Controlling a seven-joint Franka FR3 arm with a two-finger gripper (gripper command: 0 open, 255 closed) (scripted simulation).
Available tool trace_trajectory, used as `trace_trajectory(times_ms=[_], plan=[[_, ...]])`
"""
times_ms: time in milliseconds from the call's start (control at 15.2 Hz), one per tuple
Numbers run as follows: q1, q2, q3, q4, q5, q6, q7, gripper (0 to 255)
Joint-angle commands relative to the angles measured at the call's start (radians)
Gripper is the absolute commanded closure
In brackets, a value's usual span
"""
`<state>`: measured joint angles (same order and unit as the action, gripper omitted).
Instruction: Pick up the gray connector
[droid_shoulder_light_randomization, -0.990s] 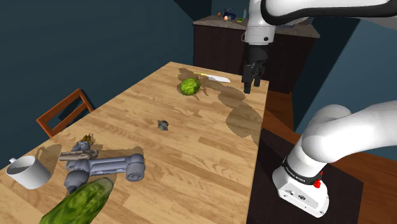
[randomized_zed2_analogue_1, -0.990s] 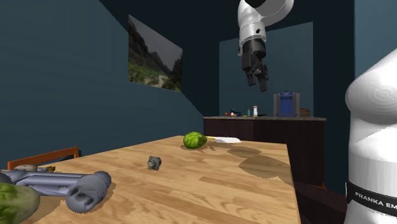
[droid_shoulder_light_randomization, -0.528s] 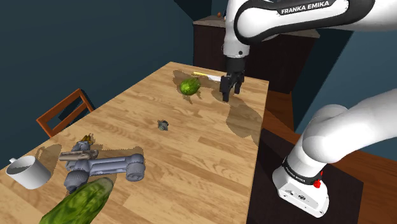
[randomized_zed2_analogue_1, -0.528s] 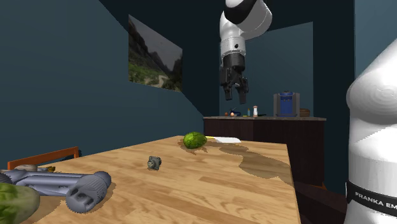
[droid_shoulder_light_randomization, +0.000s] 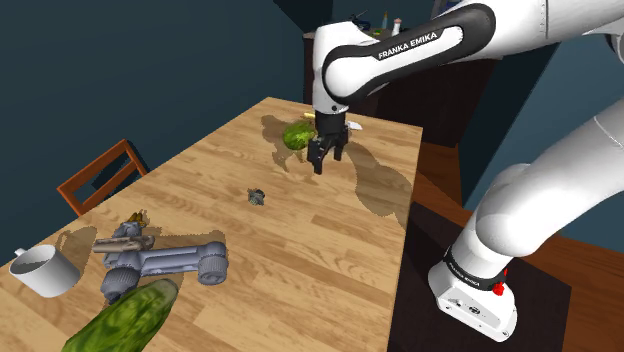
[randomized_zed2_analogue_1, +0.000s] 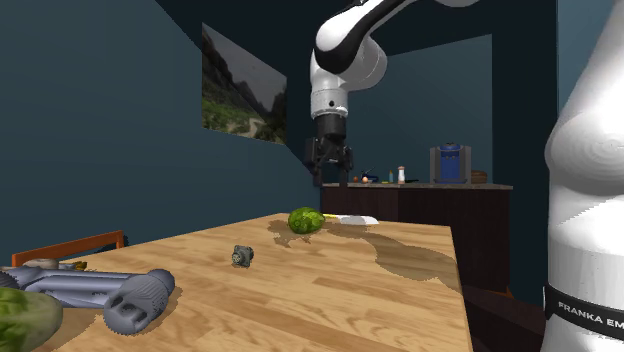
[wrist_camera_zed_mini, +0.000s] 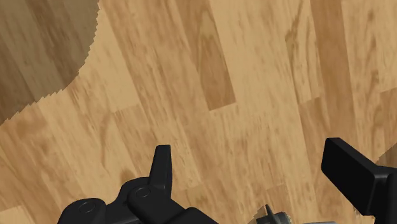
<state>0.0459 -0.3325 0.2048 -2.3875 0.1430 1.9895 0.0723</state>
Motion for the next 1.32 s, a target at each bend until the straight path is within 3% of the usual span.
trace_trajectory(times_ms=[0, 594, 1254], plan=[[0.003, 0.073, 0.024, 0.032, -0.013, 0.055, 0.032, 0], [0.024, 0.417, 0.087, 0.242, -0.153, 0.227, 0.191, 0], [0.122, 0.798, 0.056, 0.599, -0.338, 0.272, 0.347, 0]])
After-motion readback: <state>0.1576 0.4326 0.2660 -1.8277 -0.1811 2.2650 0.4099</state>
